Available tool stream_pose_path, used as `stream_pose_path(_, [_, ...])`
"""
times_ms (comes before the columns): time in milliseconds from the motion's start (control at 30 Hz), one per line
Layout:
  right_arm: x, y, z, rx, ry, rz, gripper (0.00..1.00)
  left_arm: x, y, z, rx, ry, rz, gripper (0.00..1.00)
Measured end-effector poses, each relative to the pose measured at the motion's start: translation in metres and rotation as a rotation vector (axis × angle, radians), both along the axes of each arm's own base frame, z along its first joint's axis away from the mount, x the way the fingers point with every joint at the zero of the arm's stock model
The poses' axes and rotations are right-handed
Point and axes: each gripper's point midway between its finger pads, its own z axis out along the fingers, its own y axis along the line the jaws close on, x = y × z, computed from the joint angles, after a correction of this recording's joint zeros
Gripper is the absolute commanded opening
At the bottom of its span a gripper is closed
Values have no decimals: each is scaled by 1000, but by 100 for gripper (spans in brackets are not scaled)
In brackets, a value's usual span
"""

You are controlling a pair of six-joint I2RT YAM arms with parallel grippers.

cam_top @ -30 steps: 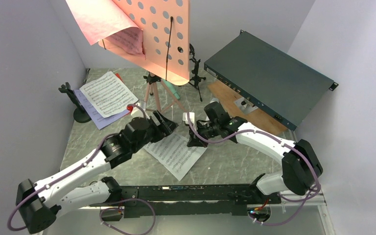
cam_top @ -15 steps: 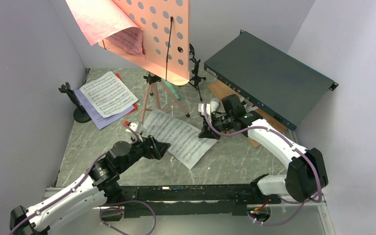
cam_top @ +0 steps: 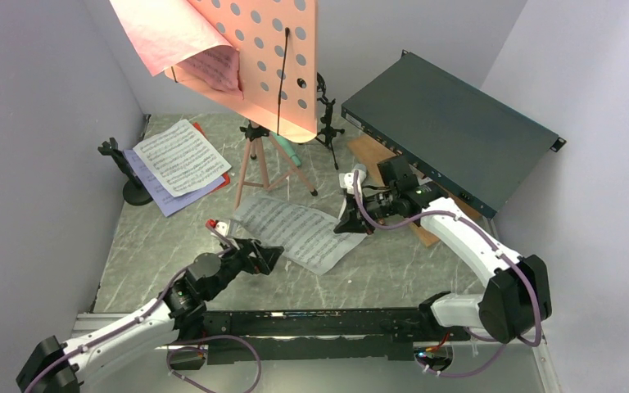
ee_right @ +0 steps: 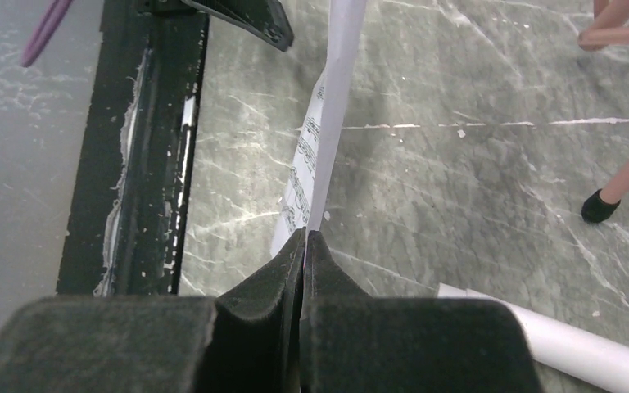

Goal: Pack up the instrument practice props
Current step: Place the sheet music at the center of the board.

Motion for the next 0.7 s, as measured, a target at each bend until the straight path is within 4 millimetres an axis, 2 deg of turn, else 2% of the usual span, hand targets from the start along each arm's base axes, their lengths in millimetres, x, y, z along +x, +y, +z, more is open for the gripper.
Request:
stream_pose_path(167, [-5, 0, 11, 40, 11, 20, 0, 2, -11, -2, -40, -3, -27, 100])
stream_pose_path(333, [-9, 0, 21, 76, 32, 24, 0, 6, -19, 7, -97, -8, -60, 99])
stream_pose_path(567, [-15, 0, 31, 131, 99, 32, 0, 11, -20, 40, -199, -91, -72, 97])
stream_pose_path(700, [-16, 3, 39, 163, 123, 39, 0, 9, -18, 61, -235, -164, -80, 88])
